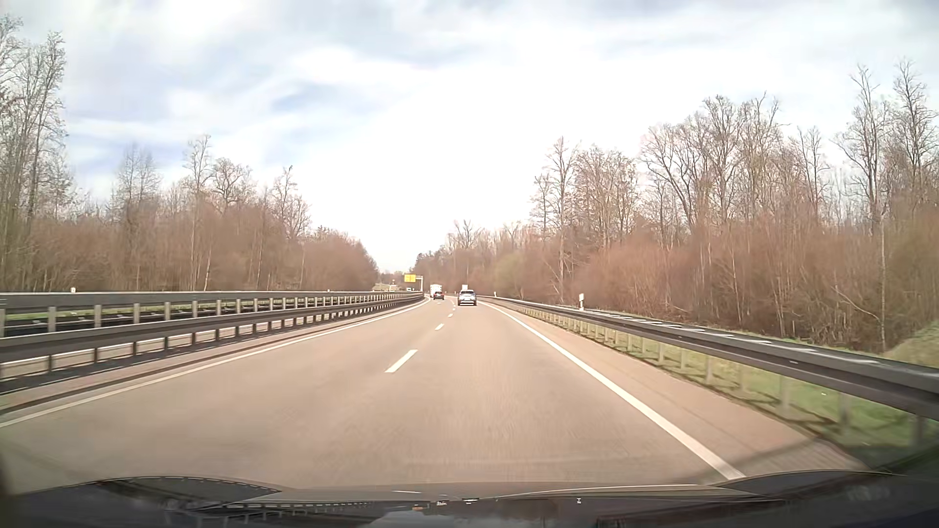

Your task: Follow the waypoints while adhering to traffic rules and regulations

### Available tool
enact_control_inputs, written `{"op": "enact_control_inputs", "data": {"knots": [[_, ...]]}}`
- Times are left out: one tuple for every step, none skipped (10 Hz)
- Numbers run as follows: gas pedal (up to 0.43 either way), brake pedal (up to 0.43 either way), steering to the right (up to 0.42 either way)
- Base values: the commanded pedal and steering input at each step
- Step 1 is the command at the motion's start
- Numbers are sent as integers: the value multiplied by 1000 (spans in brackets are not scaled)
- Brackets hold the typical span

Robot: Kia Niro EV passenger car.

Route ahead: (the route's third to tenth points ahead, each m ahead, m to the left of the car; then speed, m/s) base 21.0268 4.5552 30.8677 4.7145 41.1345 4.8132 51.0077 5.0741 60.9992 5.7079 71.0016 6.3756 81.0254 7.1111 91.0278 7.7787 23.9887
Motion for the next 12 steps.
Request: {"op": "enact_control_inputs", "data": {"knots": [[0, 0, -3], [0, 0, -3], [0, 0, -3], [0, 0, -3], [0, 0, -3], [0, 0, -3], [0, 0, -3], [0, 0, -3], [0, 0, -3], [0, 0, -3], [0, 0, -3], [0, 0, -3]]}}
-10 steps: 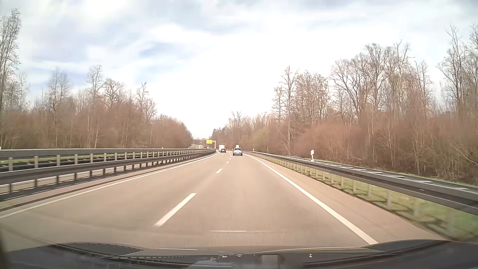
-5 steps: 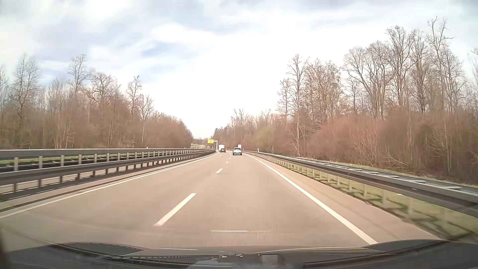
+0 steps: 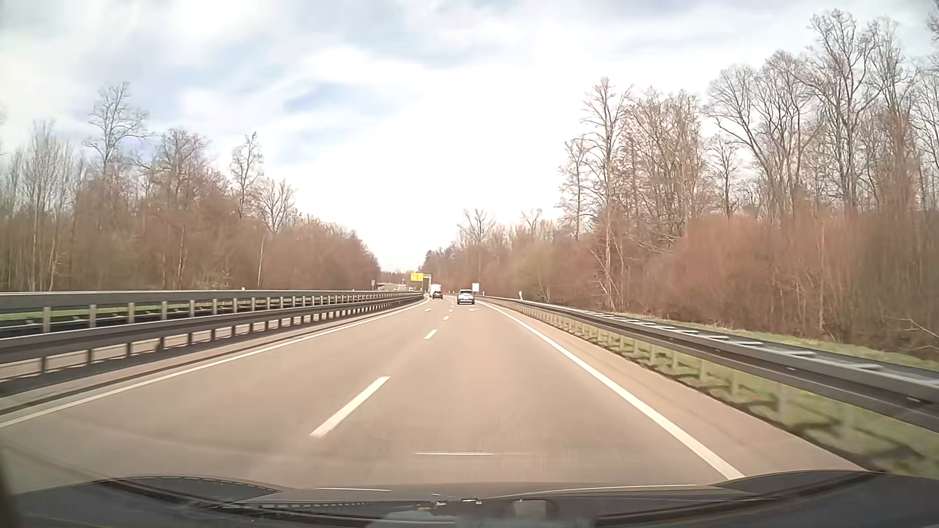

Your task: Follow the waypoints while adhering to traffic rules and regulations

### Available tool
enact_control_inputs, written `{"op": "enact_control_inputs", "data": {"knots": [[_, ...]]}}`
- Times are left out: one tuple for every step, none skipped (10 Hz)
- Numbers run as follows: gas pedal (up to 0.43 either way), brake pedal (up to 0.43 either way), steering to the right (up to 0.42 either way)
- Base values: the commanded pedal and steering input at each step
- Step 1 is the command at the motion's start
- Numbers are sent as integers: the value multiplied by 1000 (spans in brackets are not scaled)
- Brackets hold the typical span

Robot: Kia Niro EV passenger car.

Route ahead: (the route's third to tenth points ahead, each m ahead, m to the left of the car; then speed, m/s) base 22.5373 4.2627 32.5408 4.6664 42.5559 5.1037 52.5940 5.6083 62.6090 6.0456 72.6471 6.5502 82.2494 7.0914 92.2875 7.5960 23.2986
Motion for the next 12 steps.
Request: {"op": "enact_control_inputs", "data": {"knots": [[0, 0, -3], [0, 0, -3], [0, 0, -3], [0, 0, -3], [0, 0, -3], [0, 0, -3], [0, 0, -3], [0, 0, -3], [0, 0, -3], [0, 0, -3], [0, 0, -3], [0, 0, -3]]}}
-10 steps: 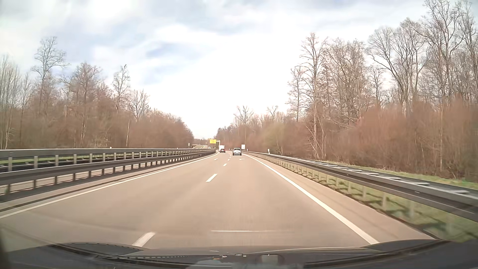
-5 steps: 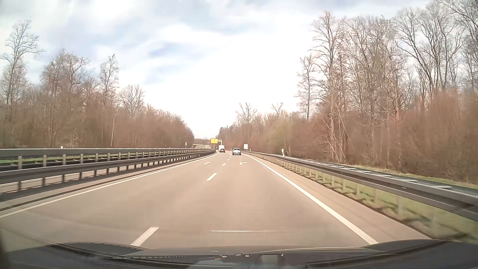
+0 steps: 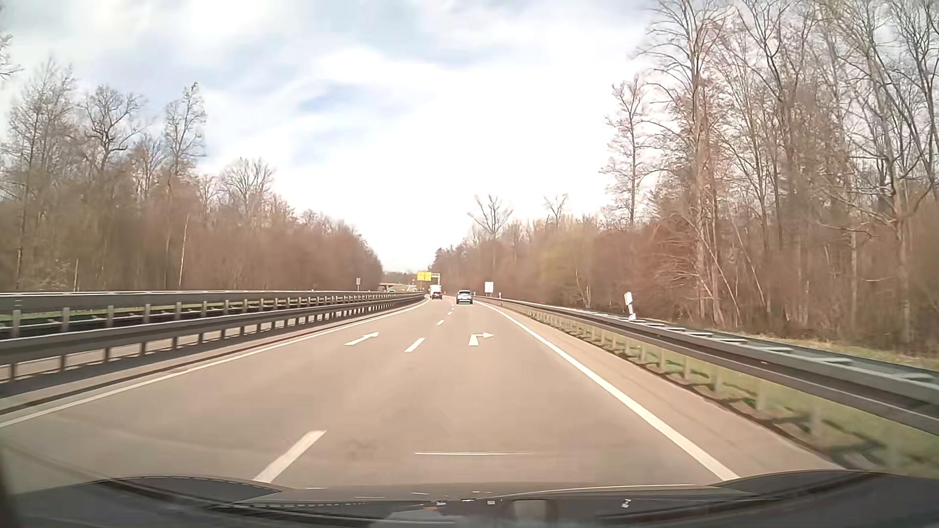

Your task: Follow the waypoints while adhering to traffic rules and regulations

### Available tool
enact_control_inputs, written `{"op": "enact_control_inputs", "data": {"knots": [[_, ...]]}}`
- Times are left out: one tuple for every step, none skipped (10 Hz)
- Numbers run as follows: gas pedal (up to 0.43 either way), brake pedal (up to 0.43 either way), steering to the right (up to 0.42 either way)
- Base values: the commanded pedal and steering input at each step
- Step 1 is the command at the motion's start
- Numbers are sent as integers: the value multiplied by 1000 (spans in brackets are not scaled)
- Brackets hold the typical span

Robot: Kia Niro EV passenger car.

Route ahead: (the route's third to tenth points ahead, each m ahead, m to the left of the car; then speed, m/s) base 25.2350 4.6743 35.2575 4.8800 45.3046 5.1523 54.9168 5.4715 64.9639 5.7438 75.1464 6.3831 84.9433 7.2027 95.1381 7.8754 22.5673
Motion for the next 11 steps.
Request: {"op": "enact_control_inputs", "data": {"knots": [[0, 0, -3], [0, 0, -3], [0, 0, -3], [0, 0, -3], [0, 0, -3], [0, 0, -3], [0, 0, -4], [0, 0, -4], [0, 0, -4], [0, 0, -5], [0, 0, -5]]}}
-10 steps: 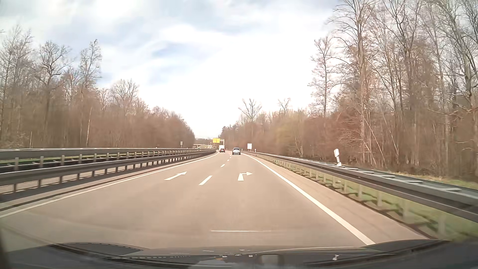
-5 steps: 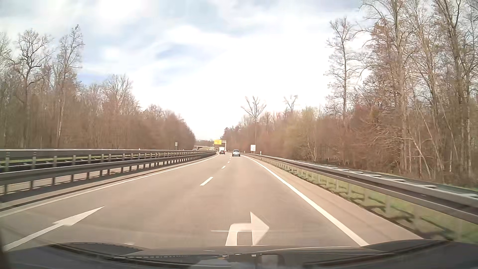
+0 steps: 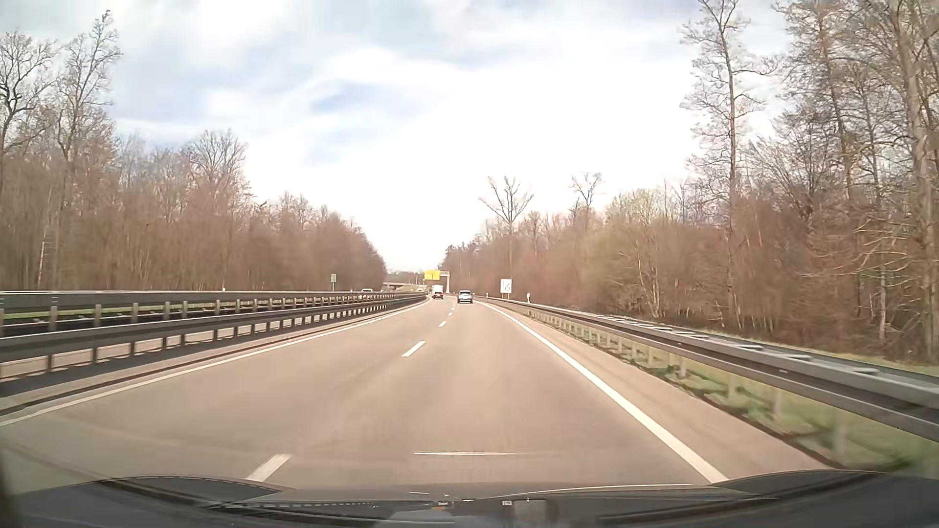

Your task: Follow the waypoints while adhering to traffic rules and regulations

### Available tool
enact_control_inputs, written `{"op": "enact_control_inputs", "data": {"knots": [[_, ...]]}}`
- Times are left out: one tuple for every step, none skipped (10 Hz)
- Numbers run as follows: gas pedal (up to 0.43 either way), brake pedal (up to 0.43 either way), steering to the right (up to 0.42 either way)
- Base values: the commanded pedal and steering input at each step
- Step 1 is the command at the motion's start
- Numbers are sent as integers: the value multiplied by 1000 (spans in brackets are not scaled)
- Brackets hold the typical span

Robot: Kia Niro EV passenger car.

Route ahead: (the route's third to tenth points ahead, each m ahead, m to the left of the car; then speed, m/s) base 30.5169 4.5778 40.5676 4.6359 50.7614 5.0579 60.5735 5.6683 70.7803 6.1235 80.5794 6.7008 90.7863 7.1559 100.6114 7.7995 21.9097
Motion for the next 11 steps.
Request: {"op": "enact_control_inputs", "data": {"knots": [[0, 0, -5], [0, 0, -5], [0, 0, -5], [0, 0, -5], [0, 0, -5], [0, 0, -5], [0, 0, -5], [0, 0, -5], [0, 0, -5], [0, 0, -5], [0, 0, -5]]}}
